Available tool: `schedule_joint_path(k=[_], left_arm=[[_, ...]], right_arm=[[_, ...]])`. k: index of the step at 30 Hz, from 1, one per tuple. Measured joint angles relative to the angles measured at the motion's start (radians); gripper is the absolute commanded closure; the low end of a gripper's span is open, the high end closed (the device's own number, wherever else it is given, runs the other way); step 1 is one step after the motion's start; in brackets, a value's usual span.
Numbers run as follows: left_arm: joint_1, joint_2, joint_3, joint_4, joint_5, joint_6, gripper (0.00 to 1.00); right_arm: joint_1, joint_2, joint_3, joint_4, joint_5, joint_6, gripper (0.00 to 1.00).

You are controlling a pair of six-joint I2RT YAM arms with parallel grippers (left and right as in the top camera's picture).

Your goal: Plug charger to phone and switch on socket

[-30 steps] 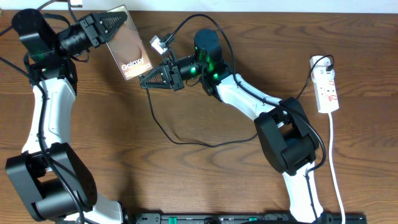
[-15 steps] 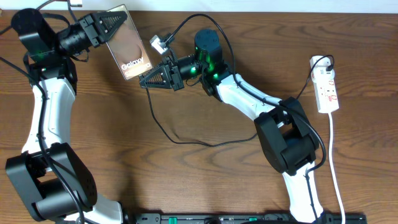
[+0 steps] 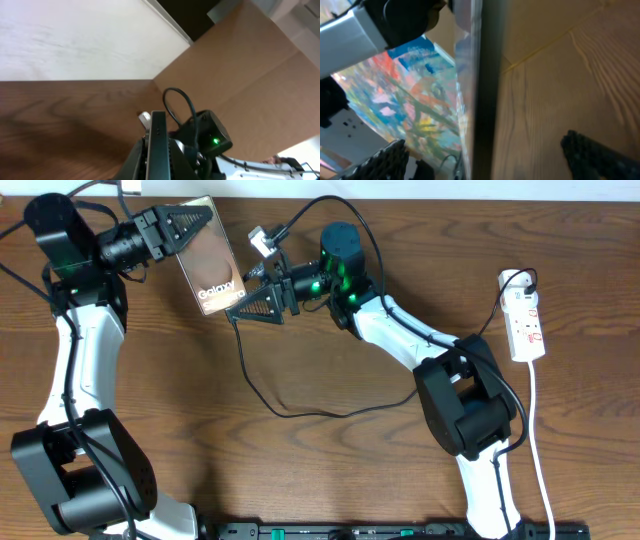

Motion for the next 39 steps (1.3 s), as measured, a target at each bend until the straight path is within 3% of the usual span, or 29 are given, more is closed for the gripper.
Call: schedule_joint_path(k=[15,21,27,32,39], left_arm=[[0.069,0.0,0.0,-0.023,0.011,0.004,0.93],[0.157,0.0,-0.003,-0.318,-0.089,0.041,0.93],[0.191,0.013,-0.006,-0.71,-0.31,0.201,0.93],[0.178,0.047,-0.006,-0.843,-0.48,0.297,0.93],[0.172,0.169,-0.006,-0.859,-0.569,0.339,0.93]], right_arm=[[-0.014,0.0,0.001,0.0,0.007,0.018,0.01],[-0.057,0.0,0.001,0.0,0.006,0.077,0.01],[-0.097,0.0,0.002,-0.001,-0.005,0.11,0.01],[-0.113,0.0,0.002,-0.008,-0.026,0.114,0.01],[-0.116,0.0,0.002,-0.01,-0.063,0.117,0.01]])
